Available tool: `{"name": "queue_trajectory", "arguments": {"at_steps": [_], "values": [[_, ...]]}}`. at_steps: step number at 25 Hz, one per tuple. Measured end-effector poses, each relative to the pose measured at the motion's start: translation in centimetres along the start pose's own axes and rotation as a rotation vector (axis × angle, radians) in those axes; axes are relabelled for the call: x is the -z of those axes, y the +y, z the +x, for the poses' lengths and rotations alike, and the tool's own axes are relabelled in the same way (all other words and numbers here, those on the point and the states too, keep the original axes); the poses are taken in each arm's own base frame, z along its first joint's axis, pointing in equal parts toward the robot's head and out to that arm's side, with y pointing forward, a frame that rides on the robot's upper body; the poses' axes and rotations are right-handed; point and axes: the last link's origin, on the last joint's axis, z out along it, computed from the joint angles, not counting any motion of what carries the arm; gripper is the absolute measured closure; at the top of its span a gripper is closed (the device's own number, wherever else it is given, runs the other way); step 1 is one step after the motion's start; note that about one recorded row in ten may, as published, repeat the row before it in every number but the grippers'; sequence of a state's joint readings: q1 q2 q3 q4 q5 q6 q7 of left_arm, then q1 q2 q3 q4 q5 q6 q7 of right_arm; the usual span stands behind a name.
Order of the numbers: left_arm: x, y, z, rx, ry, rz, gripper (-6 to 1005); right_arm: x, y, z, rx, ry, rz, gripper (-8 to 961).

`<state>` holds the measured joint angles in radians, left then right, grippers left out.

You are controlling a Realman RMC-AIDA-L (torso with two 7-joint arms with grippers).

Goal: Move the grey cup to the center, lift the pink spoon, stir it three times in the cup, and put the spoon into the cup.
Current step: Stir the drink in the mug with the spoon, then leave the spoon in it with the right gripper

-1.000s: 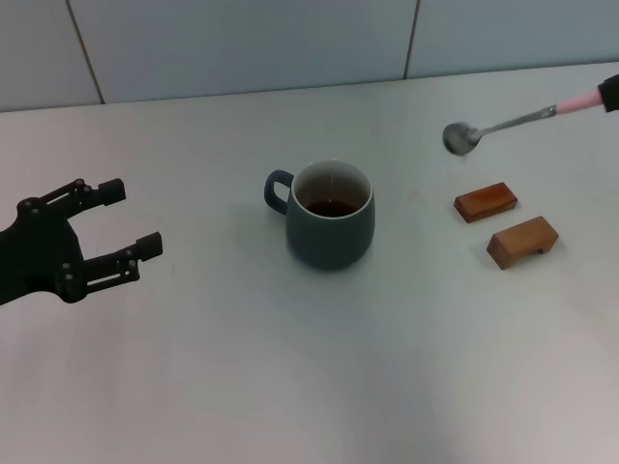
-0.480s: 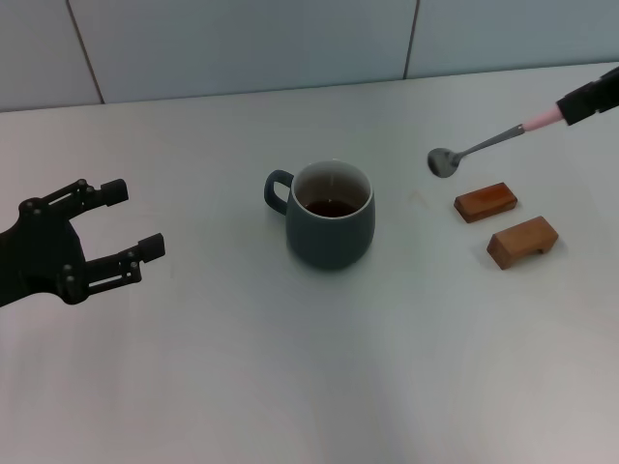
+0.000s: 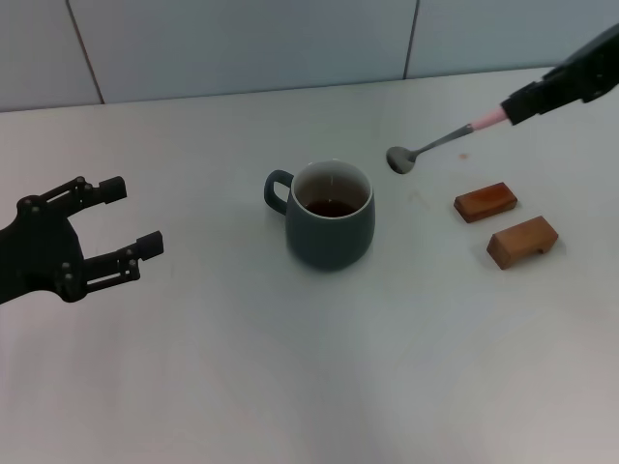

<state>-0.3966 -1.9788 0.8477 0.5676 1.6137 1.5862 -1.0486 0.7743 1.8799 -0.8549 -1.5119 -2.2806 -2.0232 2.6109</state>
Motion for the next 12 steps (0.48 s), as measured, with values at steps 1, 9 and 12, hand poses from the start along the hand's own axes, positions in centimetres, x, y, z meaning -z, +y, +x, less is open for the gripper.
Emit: {"name": "queue_trajectory", "arguments": {"at_steps": [1, 9, 12], "values": [[0.0, 0.0, 0.0, 0.0, 0.0, 0.001, 162, 0.0, 0.0, 0.0, 0.0, 0.0, 0.0, 845], [0.0, 0.0, 0.0, 0.0, 0.001, 0.001, 162, -3.2, 0.3, -1.6, 0.027, 0.055, -0.022, 844], [0.0, 0.0, 0.0, 0.001, 0.001, 0.0, 162, -4.8, 0.0, -2.1, 0.042, 0.075, -0.026, 844]]}}
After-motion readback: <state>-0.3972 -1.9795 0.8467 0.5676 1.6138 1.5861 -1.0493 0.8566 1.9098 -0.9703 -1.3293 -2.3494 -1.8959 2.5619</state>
